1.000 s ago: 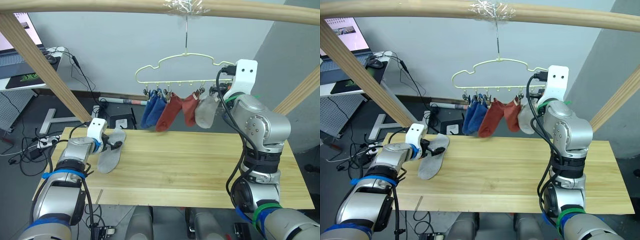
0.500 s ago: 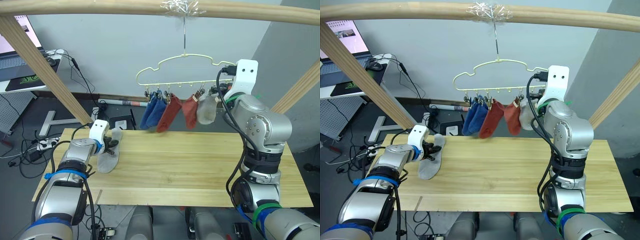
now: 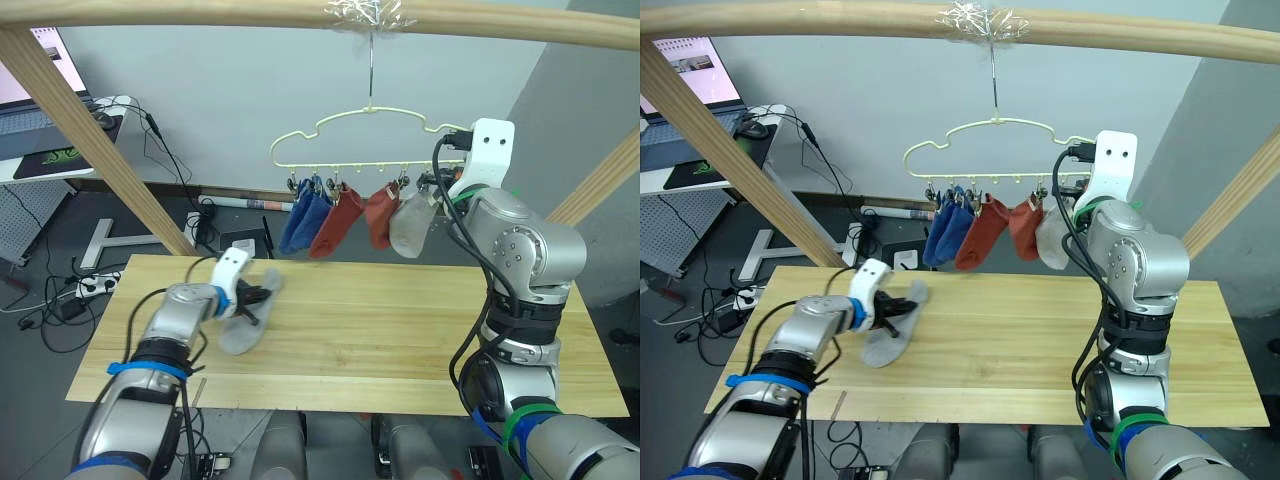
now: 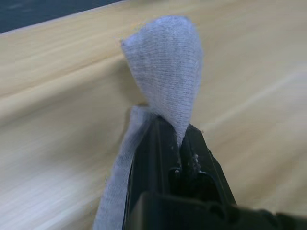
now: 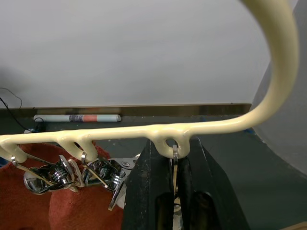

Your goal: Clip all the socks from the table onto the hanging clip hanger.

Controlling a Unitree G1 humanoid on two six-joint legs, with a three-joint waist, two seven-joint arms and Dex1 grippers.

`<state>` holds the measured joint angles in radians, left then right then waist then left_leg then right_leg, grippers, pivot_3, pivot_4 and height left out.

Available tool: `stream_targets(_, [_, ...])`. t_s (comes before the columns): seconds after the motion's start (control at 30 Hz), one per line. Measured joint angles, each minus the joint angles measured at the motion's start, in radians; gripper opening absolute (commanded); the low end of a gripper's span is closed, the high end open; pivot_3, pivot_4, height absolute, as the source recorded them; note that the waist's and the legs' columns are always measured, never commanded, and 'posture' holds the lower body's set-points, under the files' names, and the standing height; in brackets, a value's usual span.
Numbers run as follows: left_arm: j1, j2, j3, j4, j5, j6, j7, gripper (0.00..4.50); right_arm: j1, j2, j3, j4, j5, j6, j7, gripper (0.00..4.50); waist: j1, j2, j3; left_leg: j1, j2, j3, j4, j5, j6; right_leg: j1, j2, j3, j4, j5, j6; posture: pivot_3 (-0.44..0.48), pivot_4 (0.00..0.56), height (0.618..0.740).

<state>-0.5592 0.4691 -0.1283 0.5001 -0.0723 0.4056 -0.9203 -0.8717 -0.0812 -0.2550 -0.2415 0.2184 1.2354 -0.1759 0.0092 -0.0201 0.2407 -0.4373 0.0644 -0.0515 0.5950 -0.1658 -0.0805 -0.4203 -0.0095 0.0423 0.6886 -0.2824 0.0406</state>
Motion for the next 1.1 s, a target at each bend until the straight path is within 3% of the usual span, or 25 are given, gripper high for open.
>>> stream_targets(0.13, [-0.058, -0.067, -0.014, -0.191, -0.070, 0.112, -0.033, 0.04, -0.014, 0.015, -0.020, 0.000, 0.001, 0.019, 0.000, 0.00, -0.003, 0.000, 0.000, 0.000, 0.000, 0.000, 0.000, 0.000, 0.000, 0.000, 0.000, 0.000, 0.000, 0.000, 0.000, 0.096, 0.229, 0.740])
stream_targets(0.3, [-0.149, -0.163, -0.021, -0.217, -0.106, 0.152, -0.017, 0.04, -0.029, 0.026, -0.039, 0.002, 0.001, 0.026, 0.000, 0.00, -0.011, 0.000, 0.000, 0.000, 0.000, 0.000, 0.000, 0.000, 0.000, 0.000, 0.000, 0.000, -0.001, 0.000, 0.000, 0.090, 0.226, 0.740])
stream_targets(0.8, [-0.374, -0.434, -0.063, 0.163, -0.067, -0.040, 0.046, 0.04, -0.060, 0.054, -0.063, 0.029, 0.000, 0.028, -0.001, 0.00, -0.011, 0.000, 0.000, -0.003, 0.000, 0.000, -0.001, 0.000, 0.000, 0.000, 0.000, 0.000, -0.007, 0.000, 0.000, 0.068, 0.220, 0.740])
stream_targets(1.1, [-0.477, -0.482, -0.038, 0.342, -0.058, -0.139, 0.081, 0.04, -0.061, 0.060, -0.063, 0.029, 0.000, 0.033, -0.001, 0.00, -0.012, 0.000, 0.000, -0.004, 0.000, 0.000, -0.001, 0.000, 0.000, -0.001, 0.000, 0.000, -0.007, 0.000, 0.000, 0.061, 0.218, 0.740])
